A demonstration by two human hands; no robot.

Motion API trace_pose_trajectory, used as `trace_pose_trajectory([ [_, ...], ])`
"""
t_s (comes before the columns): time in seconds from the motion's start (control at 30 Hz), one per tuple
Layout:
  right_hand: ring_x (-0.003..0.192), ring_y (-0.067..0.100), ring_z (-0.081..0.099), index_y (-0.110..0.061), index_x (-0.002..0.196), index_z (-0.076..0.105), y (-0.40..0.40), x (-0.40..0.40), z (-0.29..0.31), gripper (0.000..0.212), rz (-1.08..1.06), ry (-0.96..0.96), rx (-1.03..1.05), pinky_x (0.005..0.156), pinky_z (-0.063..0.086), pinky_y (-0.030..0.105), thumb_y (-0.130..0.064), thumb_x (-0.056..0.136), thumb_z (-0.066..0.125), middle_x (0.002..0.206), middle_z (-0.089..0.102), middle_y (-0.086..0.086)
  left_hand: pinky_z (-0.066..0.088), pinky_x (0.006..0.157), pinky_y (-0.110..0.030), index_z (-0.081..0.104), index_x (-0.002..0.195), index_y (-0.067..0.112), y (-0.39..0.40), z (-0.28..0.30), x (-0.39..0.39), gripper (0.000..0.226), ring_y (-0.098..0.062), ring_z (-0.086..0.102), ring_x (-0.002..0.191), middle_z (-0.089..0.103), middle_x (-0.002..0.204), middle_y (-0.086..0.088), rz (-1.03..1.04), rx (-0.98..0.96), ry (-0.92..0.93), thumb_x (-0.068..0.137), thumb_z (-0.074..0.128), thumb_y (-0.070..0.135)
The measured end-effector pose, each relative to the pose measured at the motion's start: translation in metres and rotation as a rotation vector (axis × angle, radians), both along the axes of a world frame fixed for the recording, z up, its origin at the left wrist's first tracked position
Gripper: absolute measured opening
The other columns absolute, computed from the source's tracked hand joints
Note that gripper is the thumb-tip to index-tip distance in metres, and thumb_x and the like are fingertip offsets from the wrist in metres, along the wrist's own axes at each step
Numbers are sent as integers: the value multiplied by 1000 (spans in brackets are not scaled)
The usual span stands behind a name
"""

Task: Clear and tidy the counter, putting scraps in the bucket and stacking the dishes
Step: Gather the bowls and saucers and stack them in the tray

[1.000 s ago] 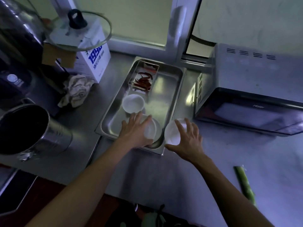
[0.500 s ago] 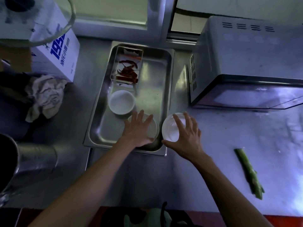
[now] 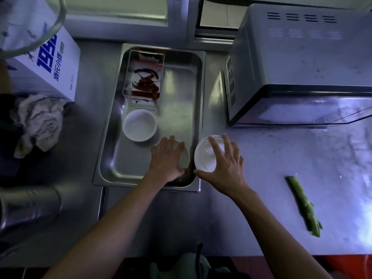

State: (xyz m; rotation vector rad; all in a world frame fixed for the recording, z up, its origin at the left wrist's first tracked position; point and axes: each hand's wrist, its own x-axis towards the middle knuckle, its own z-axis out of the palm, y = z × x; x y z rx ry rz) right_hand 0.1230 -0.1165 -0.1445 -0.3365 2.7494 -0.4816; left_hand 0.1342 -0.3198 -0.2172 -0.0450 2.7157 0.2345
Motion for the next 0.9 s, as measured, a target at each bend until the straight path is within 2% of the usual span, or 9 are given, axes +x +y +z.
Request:
trace_pose_trajectory([
  [0.2,148,34,6,-38,155,12,-4,-2,1,112,29,4,-10,112,28,60,-77,65,66,165,2,4,21,113,-59,13,153,34,0,1,5,97,-32,4,149,2,163,-6,15,15,-5,76,65,64],
  [0.27,148,34,7,-38,155,12,-9,-3,2,112,43,12,-25,110,28,61,-81,62,58,165,3,5,20,114,-59,16,153,31,-4,2,9,90,-31,5,150,2,163,-5,36,13,-3,81,57,67],
  [0.33,148,34,7,-38,155,12,-15,-6,2,112,66,22,-29,111,28,61,-81,63,60,165,3,4,17,114,-58,17,153,28,-11,4,16,82,-30,7,149,5,163,-4,65,2,-7,87,47,67],
  [0.43,148,35,5,-37,155,10,-28,-9,1,114,124,39,-18,113,28,61,-75,65,69,165,0,4,25,110,-56,24,150,24,-28,11,31,72,-30,17,146,18,159,-7,75,-55,41,91,44,60],
  [0.6,148,37,5,-37,154,10,-61,-11,-3,114,202,47,-17,113,26,62,-76,65,69,165,-1,5,38,102,-50,32,144,22,-59,25,50,64,-27,35,134,39,146,-5,148,-25,90,92,51,52],
  [0.8,150,39,0,-39,155,6,-101,-10,-21,115,277,16,20,115,21,64,-76,66,70,165,-7,1,45,93,-46,42,137,19,-89,37,65,51,-24,45,127,49,138,-1,219,-8,141,93,52,44],
  [0.9,150,38,0,-39,154,9,-115,-8,-33,112,267,-10,37,115,20,64,-74,67,70,165,-6,0,44,94,-46,43,138,19,-101,36,69,52,-24,43,127,49,138,-1,232,-1,130,92,52,42],
])
